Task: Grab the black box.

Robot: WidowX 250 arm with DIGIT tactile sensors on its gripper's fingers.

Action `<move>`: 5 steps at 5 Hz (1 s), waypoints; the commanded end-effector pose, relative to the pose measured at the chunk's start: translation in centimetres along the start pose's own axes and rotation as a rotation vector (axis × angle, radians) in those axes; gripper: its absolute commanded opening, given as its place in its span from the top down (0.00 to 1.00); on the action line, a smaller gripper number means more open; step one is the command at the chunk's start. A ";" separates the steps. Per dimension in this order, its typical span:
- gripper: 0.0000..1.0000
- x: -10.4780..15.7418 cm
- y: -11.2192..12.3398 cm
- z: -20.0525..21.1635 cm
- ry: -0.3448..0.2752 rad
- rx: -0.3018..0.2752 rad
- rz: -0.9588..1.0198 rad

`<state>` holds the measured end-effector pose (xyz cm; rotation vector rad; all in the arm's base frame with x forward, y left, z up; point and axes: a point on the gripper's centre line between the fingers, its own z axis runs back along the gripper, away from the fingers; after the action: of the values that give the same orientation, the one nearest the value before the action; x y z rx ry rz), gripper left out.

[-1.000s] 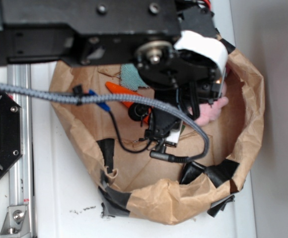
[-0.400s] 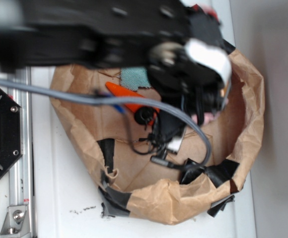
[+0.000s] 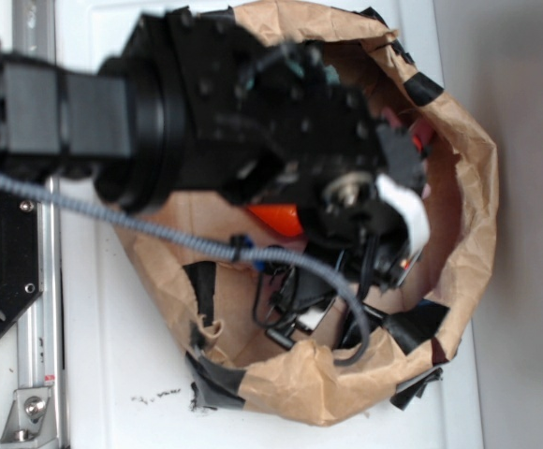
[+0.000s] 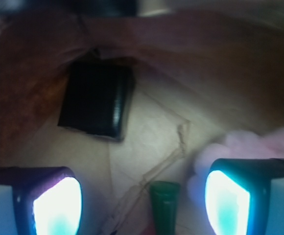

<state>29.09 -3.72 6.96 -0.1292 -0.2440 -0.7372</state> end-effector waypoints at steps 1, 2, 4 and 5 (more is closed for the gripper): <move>0.00 2.9 -3.8 0.6 -0.041 0.021 -0.151; 0.00 3.8 -3.8 -0.2 -0.048 0.039 -0.017; 0.00 4.2 -3.3 -1.3 -0.054 0.090 0.186; 0.00 4.4 -3.5 -2.0 -0.053 0.071 0.219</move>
<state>29.49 -8.29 4.92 -0.1064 -0.2536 -0.4894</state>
